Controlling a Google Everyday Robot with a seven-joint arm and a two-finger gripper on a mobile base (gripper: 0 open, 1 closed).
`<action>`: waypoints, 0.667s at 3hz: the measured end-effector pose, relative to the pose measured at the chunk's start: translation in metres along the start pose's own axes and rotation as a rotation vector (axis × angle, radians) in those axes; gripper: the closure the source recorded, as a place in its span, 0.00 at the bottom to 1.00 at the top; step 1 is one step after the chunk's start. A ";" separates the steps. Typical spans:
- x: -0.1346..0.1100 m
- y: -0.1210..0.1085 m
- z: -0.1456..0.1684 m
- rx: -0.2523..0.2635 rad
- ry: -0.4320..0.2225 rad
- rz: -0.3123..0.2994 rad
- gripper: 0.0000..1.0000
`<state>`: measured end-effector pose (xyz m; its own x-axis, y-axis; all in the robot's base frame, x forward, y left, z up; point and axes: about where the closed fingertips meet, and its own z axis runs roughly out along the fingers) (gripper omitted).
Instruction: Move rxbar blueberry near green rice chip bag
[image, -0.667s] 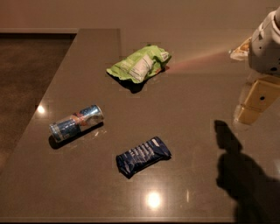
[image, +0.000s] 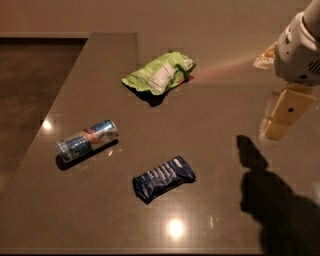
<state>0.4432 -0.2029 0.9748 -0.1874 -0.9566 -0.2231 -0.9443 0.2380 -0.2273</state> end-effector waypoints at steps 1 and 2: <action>-0.020 0.014 0.013 -0.024 -0.038 -0.069 0.00; -0.049 0.049 0.033 -0.071 -0.092 -0.188 0.00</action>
Offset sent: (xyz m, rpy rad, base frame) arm -0.0410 0.0873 -0.0545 0.0686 0.0471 0.3115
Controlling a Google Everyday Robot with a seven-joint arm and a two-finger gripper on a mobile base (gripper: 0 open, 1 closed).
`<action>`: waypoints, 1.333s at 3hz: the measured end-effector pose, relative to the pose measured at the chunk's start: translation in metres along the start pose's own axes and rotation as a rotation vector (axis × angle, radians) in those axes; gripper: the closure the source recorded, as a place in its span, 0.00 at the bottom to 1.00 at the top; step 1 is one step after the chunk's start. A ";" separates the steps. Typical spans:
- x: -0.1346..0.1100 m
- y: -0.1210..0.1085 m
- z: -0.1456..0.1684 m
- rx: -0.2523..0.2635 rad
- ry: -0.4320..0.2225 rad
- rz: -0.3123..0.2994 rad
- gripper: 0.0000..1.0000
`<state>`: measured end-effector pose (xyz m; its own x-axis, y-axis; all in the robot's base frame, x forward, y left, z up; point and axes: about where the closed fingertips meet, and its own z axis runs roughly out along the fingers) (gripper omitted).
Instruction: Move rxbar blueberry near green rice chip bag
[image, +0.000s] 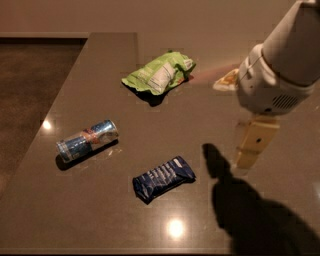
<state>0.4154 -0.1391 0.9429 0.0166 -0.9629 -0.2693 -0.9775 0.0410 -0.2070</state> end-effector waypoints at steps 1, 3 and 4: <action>-0.026 0.024 0.017 -0.036 -0.042 -0.082 0.00; -0.071 0.052 0.073 -0.130 -0.060 -0.162 0.00; -0.084 0.063 0.096 -0.178 -0.056 -0.193 0.00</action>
Offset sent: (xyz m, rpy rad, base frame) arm -0.0421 0.1029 -0.0693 0.0275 0.0992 0.2137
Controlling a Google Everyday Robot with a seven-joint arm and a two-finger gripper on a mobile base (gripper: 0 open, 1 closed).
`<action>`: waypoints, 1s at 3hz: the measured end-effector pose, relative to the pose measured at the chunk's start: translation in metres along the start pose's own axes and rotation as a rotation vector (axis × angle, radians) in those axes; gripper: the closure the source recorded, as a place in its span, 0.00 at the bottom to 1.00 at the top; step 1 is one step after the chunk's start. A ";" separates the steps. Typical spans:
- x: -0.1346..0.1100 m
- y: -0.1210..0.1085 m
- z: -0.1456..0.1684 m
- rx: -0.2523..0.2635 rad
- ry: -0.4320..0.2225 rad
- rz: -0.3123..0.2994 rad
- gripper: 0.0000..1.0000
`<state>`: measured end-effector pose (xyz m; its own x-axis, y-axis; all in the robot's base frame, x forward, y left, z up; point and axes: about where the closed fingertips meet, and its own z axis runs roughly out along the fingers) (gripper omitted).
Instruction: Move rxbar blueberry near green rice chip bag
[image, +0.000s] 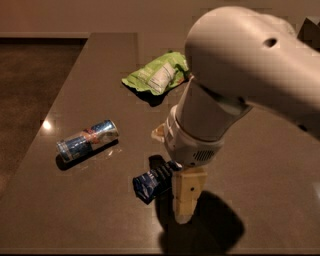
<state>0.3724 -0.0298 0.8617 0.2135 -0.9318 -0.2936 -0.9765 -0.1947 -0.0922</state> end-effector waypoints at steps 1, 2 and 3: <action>-0.007 0.002 0.018 -0.053 0.005 -0.019 0.00; -0.008 0.000 0.030 -0.084 0.012 -0.025 0.06; -0.006 -0.003 0.038 -0.109 0.015 -0.020 0.22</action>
Offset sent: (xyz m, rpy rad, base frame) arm 0.0049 0.0215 -0.0434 -0.0469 0.1113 0.0628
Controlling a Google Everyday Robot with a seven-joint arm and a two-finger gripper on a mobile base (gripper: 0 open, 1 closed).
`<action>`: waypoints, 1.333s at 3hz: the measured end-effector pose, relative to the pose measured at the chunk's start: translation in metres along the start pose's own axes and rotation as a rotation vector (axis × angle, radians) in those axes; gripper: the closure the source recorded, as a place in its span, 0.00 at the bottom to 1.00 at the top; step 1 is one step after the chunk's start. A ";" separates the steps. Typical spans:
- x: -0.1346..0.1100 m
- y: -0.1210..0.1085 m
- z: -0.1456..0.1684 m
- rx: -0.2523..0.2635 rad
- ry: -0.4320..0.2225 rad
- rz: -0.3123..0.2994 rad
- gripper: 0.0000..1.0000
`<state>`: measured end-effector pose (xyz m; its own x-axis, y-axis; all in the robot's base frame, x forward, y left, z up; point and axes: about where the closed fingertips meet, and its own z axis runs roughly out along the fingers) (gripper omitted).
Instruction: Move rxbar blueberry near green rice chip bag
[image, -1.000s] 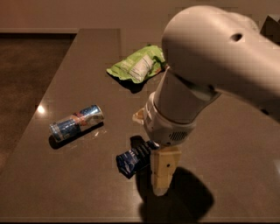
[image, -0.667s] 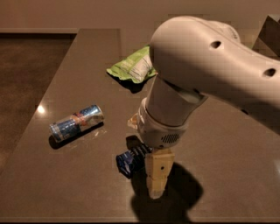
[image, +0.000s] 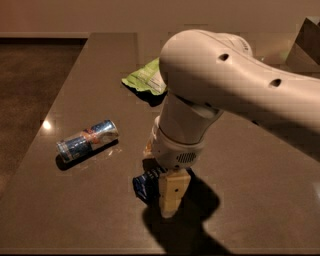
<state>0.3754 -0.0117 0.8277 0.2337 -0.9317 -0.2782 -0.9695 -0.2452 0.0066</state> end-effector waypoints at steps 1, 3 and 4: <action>0.004 -0.005 -0.002 0.001 -0.013 0.021 0.44; 0.028 -0.028 -0.037 0.048 -0.073 0.116 0.90; 0.052 -0.069 -0.068 0.084 -0.126 0.223 1.00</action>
Offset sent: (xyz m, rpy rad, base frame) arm 0.0363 -0.0326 0.0244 0.0743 0.0097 -0.1406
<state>0.4598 -0.0613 0.8778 0.0074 -0.9183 -0.3957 -0.9999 -0.0095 0.0033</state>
